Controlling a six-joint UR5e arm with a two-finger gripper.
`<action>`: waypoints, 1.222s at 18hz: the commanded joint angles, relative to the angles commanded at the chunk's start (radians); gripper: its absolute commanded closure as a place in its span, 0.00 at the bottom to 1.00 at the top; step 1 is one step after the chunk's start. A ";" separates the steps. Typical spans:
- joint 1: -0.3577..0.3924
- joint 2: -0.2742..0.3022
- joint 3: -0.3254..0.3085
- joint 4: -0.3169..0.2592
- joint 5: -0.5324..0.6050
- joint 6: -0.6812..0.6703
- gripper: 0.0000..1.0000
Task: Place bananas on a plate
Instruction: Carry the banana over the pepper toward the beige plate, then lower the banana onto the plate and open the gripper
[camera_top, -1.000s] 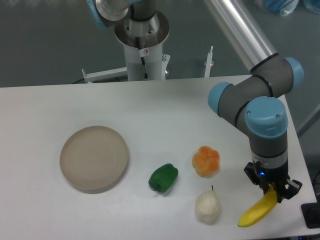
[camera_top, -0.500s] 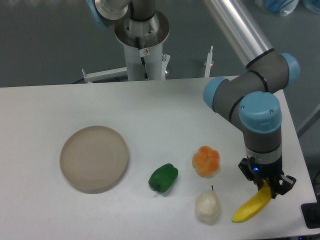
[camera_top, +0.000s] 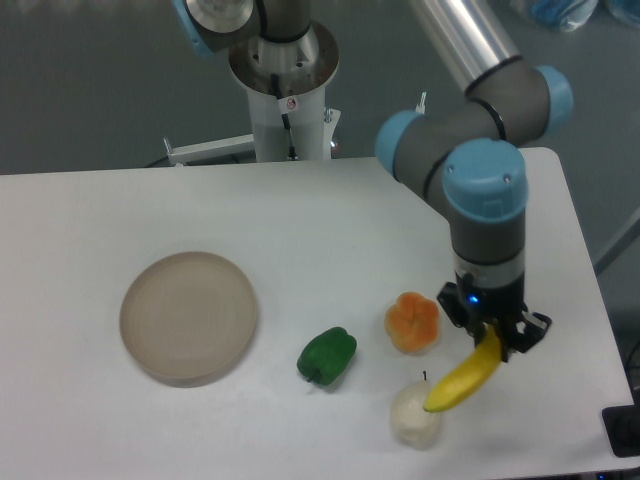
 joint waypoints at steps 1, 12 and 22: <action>-0.020 0.023 -0.034 -0.002 0.000 -0.058 0.81; -0.291 0.187 -0.324 0.000 -0.049 -0.518 0.81; -0.397 0.025 -0.364 0.176 -0.058 -0.750 0.81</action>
